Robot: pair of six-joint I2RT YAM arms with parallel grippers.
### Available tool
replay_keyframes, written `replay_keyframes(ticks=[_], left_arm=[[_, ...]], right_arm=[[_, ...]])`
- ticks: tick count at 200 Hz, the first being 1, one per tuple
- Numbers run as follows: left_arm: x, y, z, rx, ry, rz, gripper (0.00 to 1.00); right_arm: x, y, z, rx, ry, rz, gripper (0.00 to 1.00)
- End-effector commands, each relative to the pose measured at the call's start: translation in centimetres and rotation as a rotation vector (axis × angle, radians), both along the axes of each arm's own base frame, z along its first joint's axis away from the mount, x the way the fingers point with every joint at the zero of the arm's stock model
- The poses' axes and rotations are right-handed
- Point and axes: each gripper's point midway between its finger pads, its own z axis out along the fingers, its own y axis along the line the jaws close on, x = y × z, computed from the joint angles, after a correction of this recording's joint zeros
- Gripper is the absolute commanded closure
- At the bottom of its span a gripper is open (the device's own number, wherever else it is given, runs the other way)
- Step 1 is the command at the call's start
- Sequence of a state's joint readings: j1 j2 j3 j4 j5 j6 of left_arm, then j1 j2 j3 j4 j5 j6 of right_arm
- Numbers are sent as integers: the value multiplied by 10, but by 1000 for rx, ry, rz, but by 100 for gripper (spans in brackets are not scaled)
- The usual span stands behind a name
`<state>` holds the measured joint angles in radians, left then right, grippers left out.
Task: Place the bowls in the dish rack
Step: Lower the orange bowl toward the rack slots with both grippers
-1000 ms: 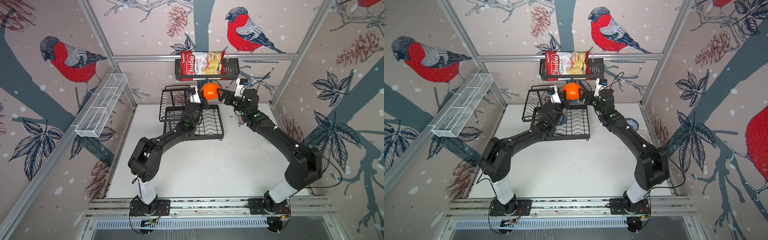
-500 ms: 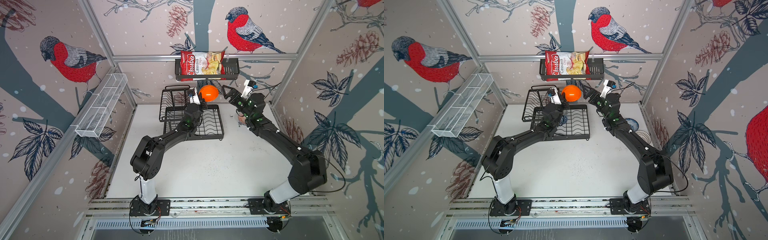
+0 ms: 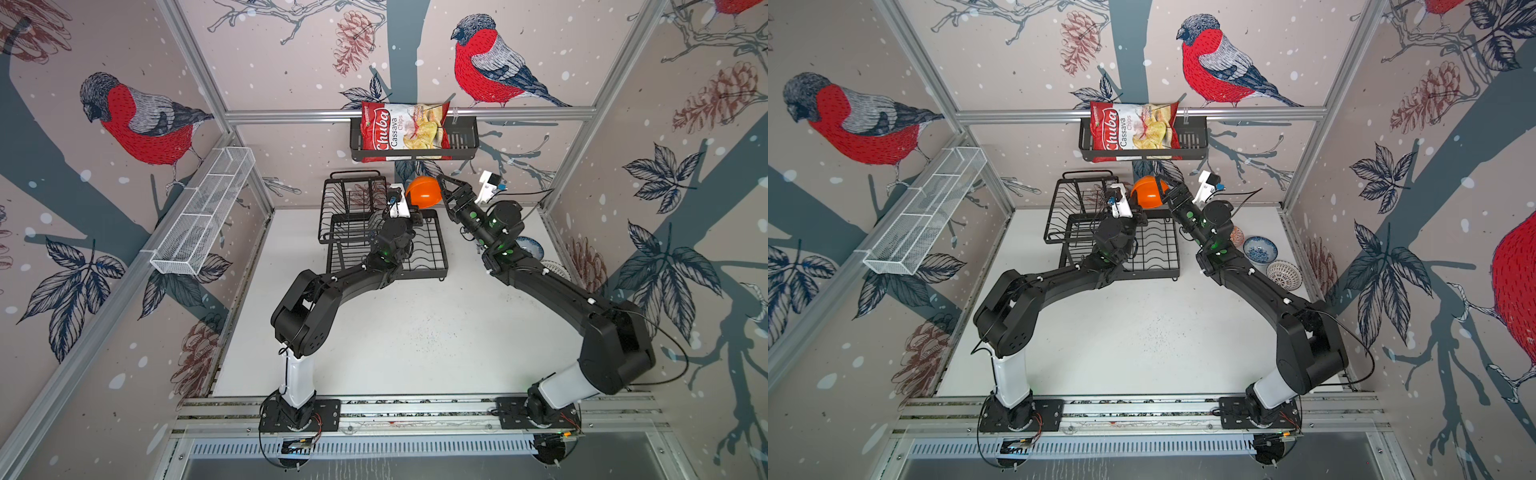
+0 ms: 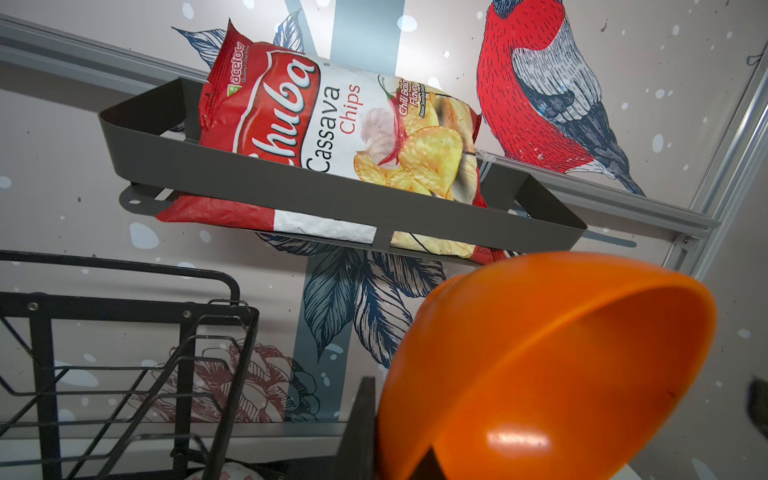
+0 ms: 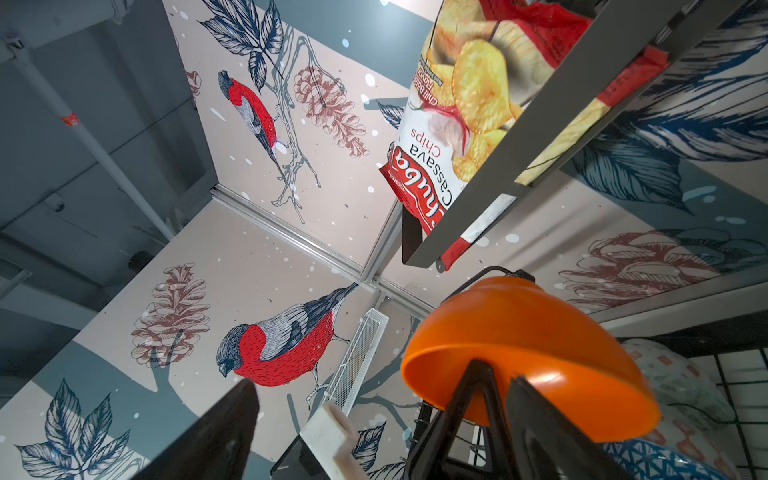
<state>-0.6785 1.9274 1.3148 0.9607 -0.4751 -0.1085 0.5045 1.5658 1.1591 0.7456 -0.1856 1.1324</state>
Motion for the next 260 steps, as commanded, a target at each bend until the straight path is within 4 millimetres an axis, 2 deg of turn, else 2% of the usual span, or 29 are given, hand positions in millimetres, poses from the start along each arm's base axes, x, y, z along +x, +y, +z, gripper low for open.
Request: replay_keyframes(ticks=[1,69,122,184,251,260], left_arm=[[-7,-2,20,-39,-83,4,100],[-28,-21,25,-29,-141,-24,100],[-47,-13,30,-53,-216,-22,100],[-53,-13,31,-32,-242,-14,100],[-52,-13,31,-9,-213,-10,100],[-52,-14,31,-2,-208,-17,97]], right_arm=[[2,6,7,57,-13,28,11],[21,15,-13,54,5,23,32],[22,7,-13,29,-18,-36,56],[21,6,-11,17,-36,-41,83],[17,5,-8,31,-66,-27,95],[15,5,-6,37,-75,-24,98]])
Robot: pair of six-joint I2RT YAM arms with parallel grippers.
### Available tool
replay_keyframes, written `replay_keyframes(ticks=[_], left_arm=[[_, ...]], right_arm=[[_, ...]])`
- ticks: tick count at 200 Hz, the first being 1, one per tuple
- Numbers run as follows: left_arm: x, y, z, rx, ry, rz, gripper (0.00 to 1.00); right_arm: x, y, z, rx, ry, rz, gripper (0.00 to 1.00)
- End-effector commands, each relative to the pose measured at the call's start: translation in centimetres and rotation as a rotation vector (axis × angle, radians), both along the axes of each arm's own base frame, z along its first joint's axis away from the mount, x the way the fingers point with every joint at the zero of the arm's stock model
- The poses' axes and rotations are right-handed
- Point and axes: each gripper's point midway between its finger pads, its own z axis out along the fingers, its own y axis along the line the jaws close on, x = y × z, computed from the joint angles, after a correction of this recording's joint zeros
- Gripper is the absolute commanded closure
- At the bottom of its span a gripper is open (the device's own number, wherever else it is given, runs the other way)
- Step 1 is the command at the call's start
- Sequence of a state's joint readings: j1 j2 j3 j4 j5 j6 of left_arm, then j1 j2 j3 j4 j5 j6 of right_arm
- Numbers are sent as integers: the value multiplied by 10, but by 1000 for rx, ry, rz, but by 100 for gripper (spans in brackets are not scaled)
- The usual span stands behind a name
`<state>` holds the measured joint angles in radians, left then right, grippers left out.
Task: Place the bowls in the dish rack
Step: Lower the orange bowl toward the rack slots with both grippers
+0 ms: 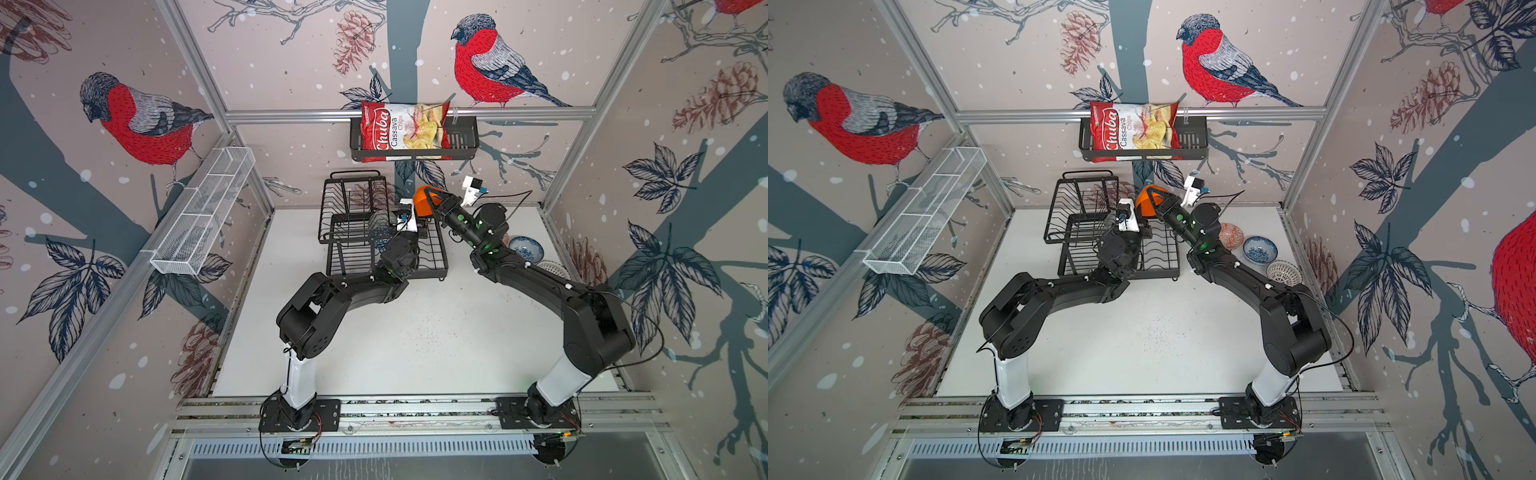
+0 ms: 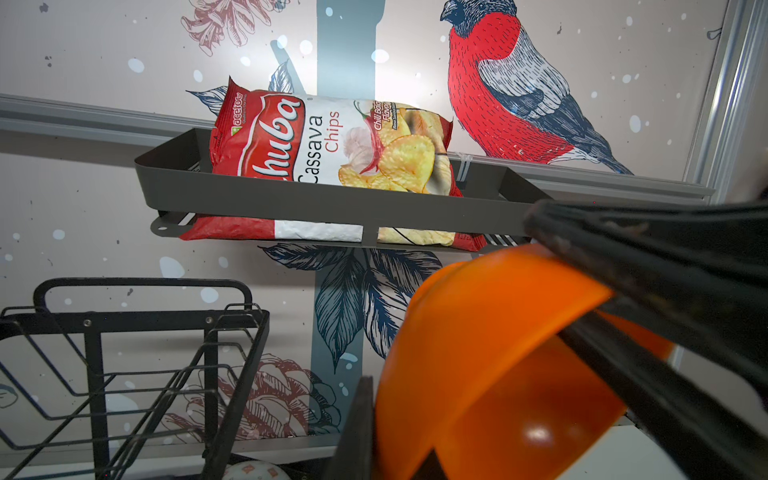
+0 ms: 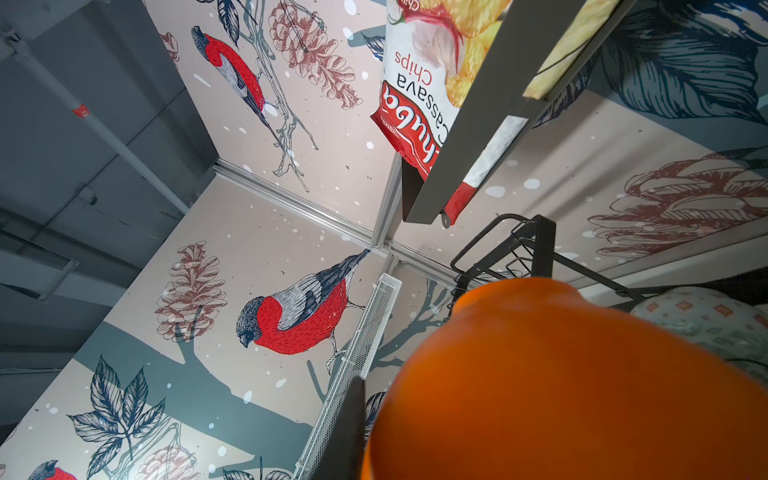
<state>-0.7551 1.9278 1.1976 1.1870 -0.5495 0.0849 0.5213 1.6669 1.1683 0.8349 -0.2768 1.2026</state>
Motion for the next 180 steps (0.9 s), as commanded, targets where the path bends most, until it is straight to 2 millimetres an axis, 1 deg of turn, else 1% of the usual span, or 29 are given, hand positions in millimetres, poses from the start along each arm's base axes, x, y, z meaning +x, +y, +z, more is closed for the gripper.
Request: replay_keyframes(ticks=[1,33,49,68,82,88,124,153,166,180], left_arm=[[-17,-4,36,-89,-107,-74,97],[-12,-9,34,-75,-80,-92,87],[-10,-10,33,-73,-65,-99,83],[-5,-10,30,-77,-35,-117,75],[-1,-10,29,-84,-18,-147,73],[-1,-10,28,-88,-14,-155,70],[0,-14,29,-75,2,-207,39],[0,-14,30,-64,10,-229,23],[1,-16,31,-52,18,-246,17],[2,-16,31,-45,27,-261,6]], right_arm=[[11,-25,19,13,-110,-147,98],[6,-27,25,29,-142,-146,99],[1,-32,29,51,-169,-145,98],[-1,-38,31,67,-188,-153,99],[-1,-42,31,66,-193,-162,99],[-1,-44,32,68,-196,-164,99],[-3,-54,34,92,-218,-172,99],[-4,-64,35,100,-235,-190,100],[-5,-68,36,107,-246,-196,100],[-5,-71,35,111,-250,-202,100]])
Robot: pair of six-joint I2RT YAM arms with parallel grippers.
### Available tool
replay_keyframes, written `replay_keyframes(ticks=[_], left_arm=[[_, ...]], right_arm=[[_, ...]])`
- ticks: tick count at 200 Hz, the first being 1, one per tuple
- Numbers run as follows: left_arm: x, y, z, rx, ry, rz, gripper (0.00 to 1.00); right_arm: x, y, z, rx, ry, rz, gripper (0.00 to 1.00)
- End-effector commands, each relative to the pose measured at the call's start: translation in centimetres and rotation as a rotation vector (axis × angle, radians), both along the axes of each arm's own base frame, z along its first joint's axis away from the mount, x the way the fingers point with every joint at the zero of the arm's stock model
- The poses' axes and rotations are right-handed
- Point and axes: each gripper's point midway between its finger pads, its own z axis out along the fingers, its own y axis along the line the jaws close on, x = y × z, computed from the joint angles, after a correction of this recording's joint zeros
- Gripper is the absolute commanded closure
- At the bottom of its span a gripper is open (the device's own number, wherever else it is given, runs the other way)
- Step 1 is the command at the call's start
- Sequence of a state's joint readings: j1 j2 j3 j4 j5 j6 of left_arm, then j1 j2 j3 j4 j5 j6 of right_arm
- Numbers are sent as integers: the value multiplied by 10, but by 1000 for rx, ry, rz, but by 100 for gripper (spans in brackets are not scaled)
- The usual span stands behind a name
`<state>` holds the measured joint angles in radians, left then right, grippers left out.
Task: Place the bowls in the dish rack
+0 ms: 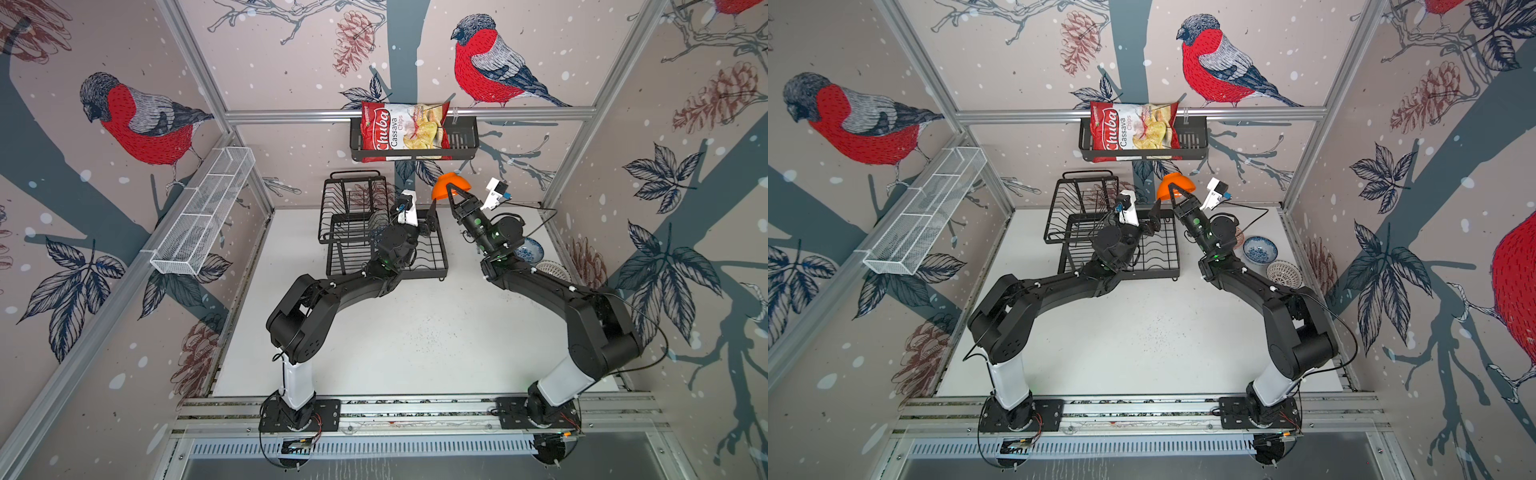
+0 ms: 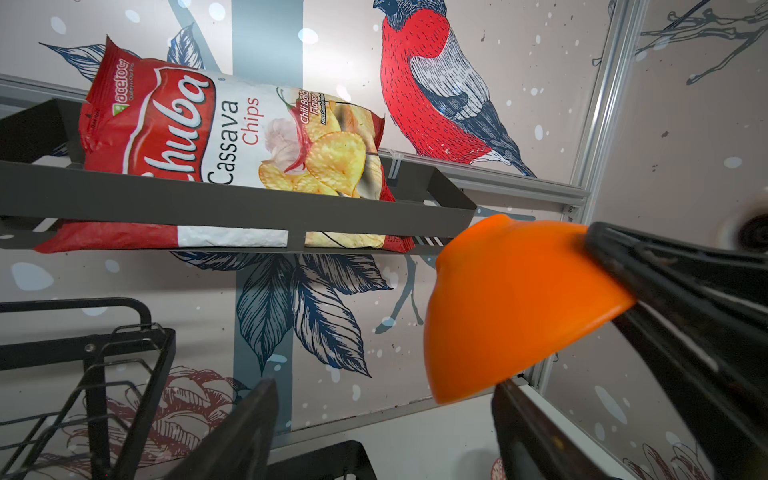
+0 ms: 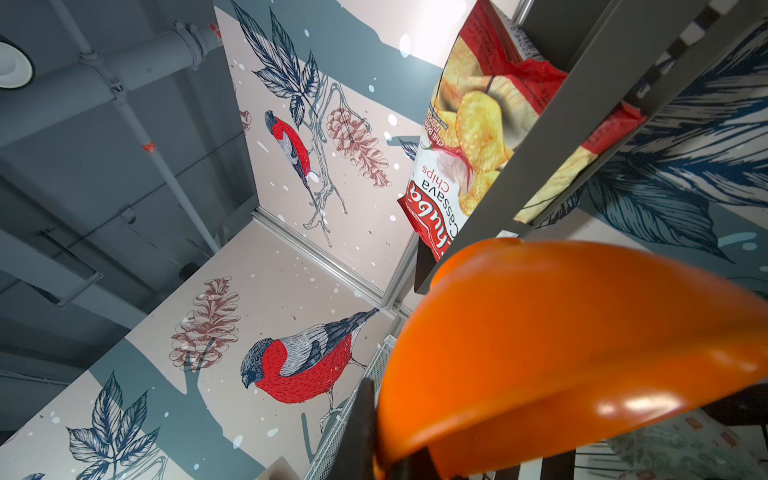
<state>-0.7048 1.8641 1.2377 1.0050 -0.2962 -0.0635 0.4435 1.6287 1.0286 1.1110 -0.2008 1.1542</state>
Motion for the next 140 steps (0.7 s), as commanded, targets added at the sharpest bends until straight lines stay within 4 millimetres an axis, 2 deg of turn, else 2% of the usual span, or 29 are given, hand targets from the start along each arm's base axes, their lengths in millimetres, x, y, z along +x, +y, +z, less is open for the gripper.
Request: replay_keyframes(ticks=[1,12,54,76,94,140], left_arm=[[-1,2,14,-23,-13,-28,6],[1,3,15,-30,-4,-46,2],[3,8,20,-34,26,-107,1],[6,14,28,-20,56,-136,1],[11,30,37,-30,86,-139,1],[15,97,65,-149,166,-162,1]], right_arm=[[-6,-14,18,39,-79,-37,100],[-6,-17,17,41,-82,-45,100],[3,-35,7,46,-61,-85,100],[11,-35,-6,59,-6,-87,100],[17,-27,-23,91,63,-66,100],[25,8,-66,150,241,-54,100]])
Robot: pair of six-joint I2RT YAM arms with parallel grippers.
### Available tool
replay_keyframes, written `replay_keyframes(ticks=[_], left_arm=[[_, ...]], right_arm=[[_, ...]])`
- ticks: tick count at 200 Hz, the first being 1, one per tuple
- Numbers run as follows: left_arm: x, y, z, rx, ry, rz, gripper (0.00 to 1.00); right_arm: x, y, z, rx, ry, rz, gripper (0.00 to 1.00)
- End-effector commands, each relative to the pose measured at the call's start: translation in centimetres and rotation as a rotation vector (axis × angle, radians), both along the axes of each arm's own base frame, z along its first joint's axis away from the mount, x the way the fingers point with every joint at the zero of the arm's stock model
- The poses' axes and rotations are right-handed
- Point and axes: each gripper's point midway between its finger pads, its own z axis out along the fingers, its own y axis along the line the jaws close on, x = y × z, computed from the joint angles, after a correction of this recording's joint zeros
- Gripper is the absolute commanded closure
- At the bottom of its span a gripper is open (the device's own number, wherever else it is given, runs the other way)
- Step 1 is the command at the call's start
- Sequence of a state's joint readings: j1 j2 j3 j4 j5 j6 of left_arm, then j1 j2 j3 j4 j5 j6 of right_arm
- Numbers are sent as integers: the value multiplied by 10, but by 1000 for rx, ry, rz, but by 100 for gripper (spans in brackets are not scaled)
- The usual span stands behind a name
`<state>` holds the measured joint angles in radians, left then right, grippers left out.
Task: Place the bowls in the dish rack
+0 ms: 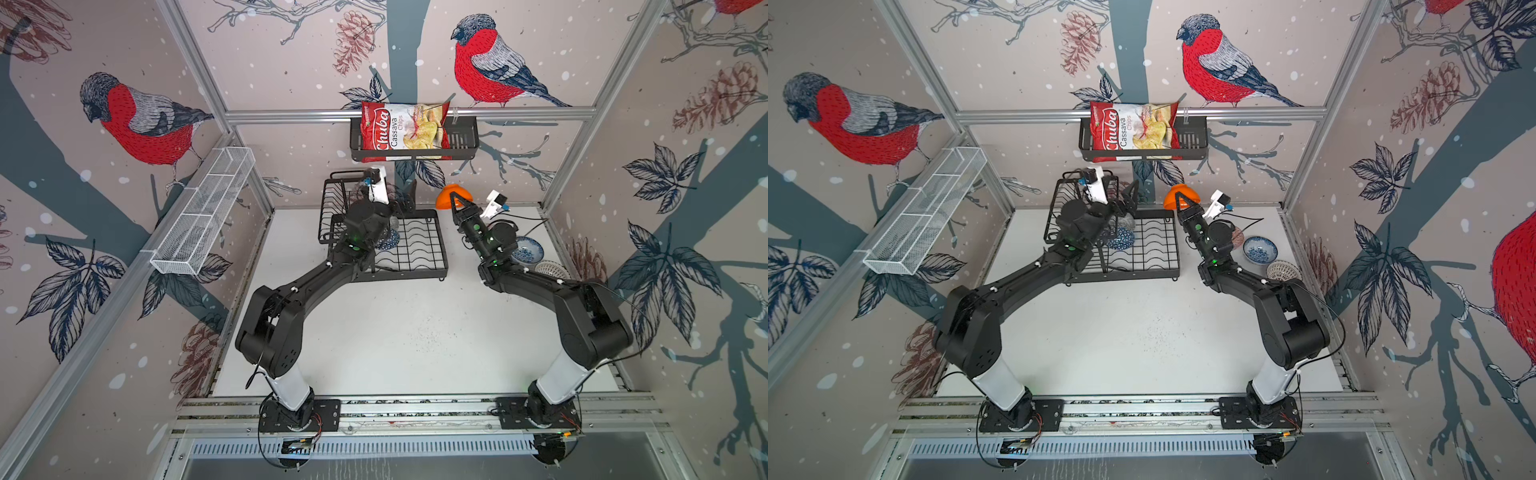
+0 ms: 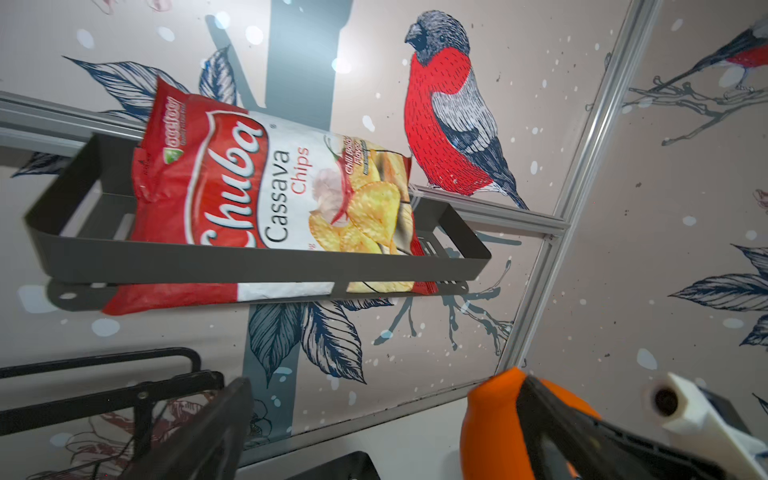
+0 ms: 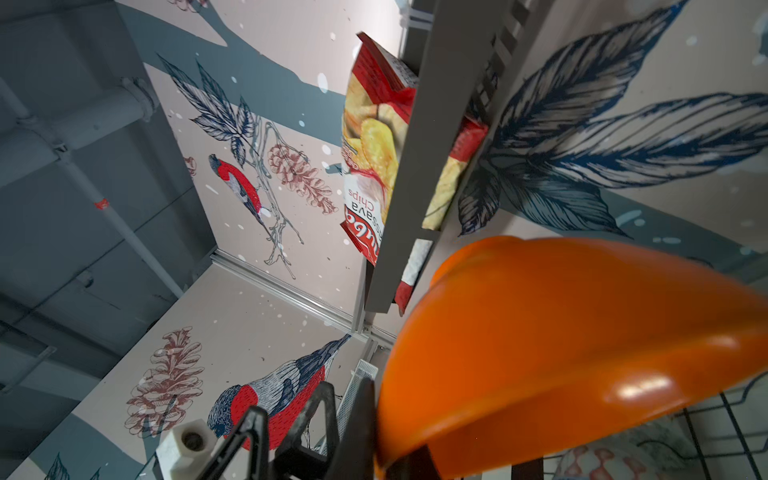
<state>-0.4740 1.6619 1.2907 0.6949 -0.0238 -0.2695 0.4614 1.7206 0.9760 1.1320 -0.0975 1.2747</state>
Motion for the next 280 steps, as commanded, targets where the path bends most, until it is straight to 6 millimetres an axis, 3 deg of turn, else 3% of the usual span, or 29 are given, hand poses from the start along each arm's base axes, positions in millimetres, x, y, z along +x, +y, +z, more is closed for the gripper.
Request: replay_keyframes(ticks=[1,43,112,150,214,280], left_arm=[[-4,14,4,-58,79,-79,1],[-6,36,10,-70,97,-51,1],[10,33,-8,-84,152,-66,1],[12,36,-10,-86,156,-52,1],[15,37,-14,-81,164,-45,1],[17,37,-17,-84,171,-45,1]], right_arm=[[2,7,-4,78,54,-24,100],[9,33,-47,119,223,8,100],[18,102,-95,148,377,219,100],[16,122,-115,148,441,252,100],[8,165,-138,143,506,351,100],[3,177,-142,135,512,368,100]])
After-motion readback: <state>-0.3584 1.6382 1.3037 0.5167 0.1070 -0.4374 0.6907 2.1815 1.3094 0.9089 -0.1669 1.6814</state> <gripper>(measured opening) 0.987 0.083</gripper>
